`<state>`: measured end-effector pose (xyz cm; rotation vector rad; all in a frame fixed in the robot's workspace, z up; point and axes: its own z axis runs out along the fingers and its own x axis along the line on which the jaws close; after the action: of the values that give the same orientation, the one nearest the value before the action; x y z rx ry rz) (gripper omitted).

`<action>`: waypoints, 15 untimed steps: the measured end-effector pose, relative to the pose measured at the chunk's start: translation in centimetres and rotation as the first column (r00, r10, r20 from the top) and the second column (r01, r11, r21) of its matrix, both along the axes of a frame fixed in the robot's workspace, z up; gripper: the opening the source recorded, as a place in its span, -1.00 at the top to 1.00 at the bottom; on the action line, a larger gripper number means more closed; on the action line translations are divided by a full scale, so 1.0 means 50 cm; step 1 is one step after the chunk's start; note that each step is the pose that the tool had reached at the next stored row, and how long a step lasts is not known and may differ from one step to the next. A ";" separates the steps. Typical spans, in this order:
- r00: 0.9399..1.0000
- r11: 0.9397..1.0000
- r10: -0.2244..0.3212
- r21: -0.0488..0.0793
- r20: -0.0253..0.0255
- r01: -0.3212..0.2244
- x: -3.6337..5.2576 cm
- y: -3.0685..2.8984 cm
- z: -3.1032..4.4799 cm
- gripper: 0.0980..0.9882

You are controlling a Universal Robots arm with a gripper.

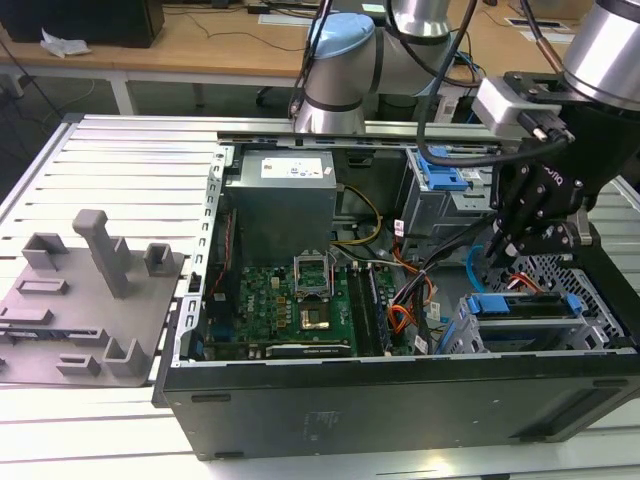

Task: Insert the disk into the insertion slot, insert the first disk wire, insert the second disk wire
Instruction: 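Insert the second disk wire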

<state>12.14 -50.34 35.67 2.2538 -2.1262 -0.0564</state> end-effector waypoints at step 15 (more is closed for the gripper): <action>0.997 0.997 -0.078 0.000 0.000 0.078 0.004 -0.012 -0.003 0.85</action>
<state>12.32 -50.93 35.49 2.1699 -2.2134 -0.0588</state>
